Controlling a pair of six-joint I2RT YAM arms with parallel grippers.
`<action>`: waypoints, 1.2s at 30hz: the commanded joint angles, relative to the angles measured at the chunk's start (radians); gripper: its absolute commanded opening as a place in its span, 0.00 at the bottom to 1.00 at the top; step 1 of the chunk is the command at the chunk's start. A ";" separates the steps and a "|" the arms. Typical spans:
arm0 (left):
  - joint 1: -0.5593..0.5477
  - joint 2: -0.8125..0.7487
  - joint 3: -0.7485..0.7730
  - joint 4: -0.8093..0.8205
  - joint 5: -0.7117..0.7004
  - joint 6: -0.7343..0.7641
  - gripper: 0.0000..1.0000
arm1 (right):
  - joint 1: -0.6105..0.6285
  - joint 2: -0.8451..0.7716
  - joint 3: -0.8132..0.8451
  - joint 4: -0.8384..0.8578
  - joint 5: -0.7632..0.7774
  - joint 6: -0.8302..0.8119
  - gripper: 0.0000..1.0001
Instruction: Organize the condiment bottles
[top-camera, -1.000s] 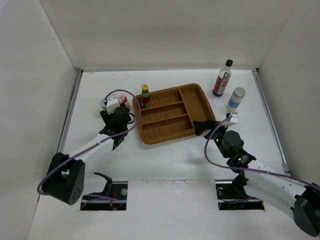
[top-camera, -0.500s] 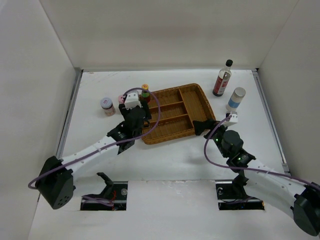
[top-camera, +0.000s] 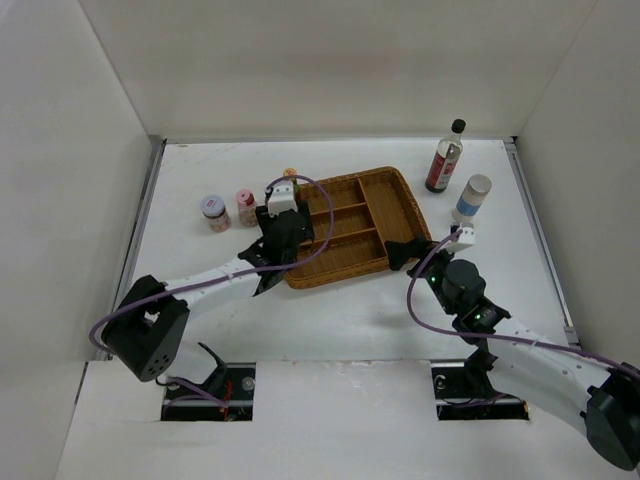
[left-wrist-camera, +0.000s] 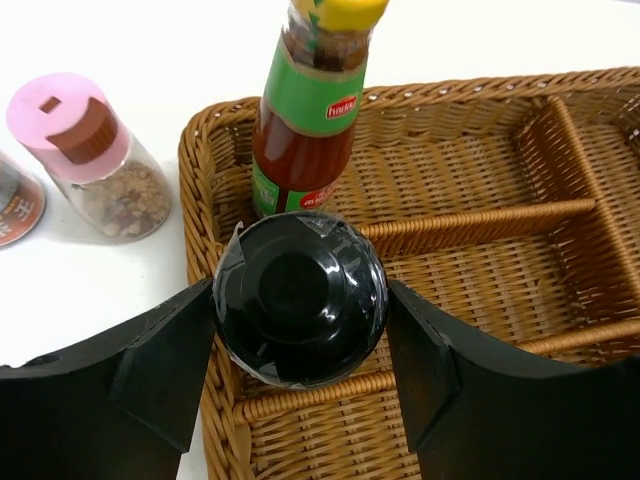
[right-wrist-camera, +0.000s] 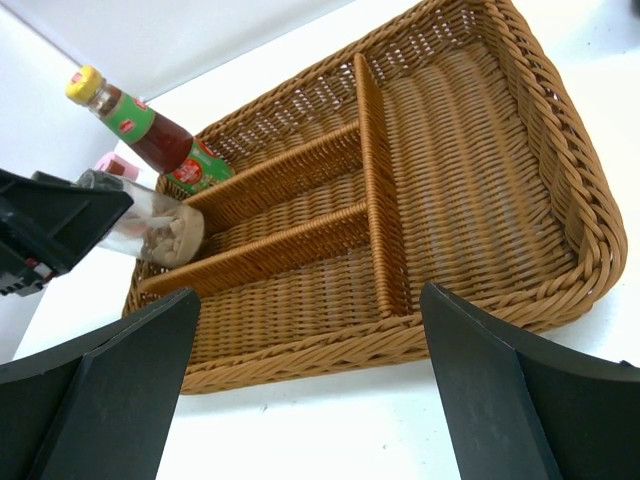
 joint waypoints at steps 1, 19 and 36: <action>0.003 0.022 -0.014 0.104 0.023 -0.004 0.41 | 0.002 0.001 0.043 0.064 -0.016 0.007 0.99; 0.042 -0.226 -0.045 -0.017 0.006 0.001 0.91 | -0.009 0.000 0.036 0.067 -0.018 0.009 0.99; 0.361 0.077 0.148 -0.013 0.102 -0.005 0.81 | -0.003 0.009 0.045 0.066 -0.022 0.009 1.00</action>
